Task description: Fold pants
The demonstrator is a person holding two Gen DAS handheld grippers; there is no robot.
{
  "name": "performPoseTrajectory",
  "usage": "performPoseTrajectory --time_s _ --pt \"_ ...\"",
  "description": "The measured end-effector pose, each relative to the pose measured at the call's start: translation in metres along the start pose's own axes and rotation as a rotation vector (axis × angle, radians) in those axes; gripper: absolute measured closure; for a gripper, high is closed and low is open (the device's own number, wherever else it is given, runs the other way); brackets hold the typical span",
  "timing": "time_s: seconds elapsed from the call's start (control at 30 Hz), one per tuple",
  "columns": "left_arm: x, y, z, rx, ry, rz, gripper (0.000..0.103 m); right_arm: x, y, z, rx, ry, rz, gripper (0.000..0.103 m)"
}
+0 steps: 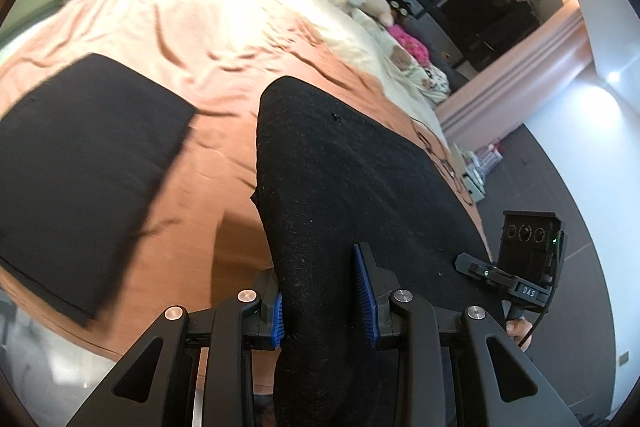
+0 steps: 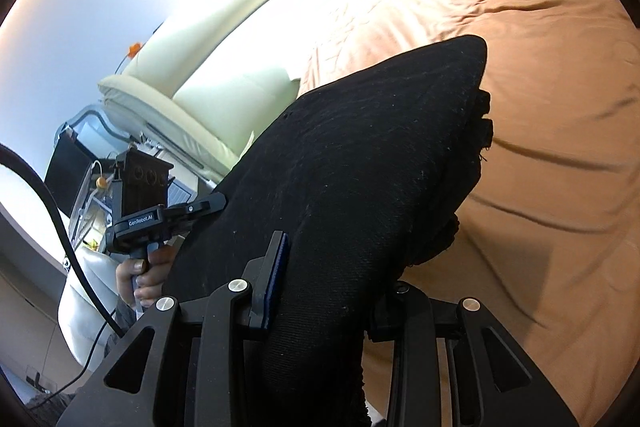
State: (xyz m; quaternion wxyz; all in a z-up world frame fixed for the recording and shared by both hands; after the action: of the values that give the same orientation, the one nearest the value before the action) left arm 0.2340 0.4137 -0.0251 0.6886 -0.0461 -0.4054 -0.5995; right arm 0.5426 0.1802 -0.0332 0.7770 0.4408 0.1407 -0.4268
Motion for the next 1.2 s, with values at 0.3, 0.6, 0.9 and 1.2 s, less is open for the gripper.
performPoseTrajectory --time_s 0.3,0.6,0.9,1.2 --pt "-0.06 0.03 0.039 0.017 0.067 0.006 0.071 -0.014 0.044 -0.06 -0.046 0.025 0.052 0.073" --pt "-0.115 0.066 0.054 0.027 0.125 -0.001 0.071 -0.02 0.069 -0.121 -0.046 0.024 0.071 0.073" --pt "-0.167 0.106 0.064 0.009 0.203 0.005 0.071 -0.027 0.08 -0.17 -0.067 -0.017 0.134 0.073" --pt "-0.218 0.117 0.083 0.013 0.261 0.068 0.071 -0.042 0.081 -0.217 -0.089 -0.005 0.164 0.073"
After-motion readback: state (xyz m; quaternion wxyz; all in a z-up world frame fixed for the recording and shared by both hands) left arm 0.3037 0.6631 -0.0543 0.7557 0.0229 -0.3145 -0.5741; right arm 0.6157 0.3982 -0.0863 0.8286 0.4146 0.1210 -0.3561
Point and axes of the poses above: each gripper's, at about its wrist camera, not at the fingertips, and z roughly against the way its jaws point, x to its right, y to its top, the point moved 1 cm from there along -z, roughly the way its jaws point, and after that the axes turned 9 degrees about -x, right-handed, at the moved point
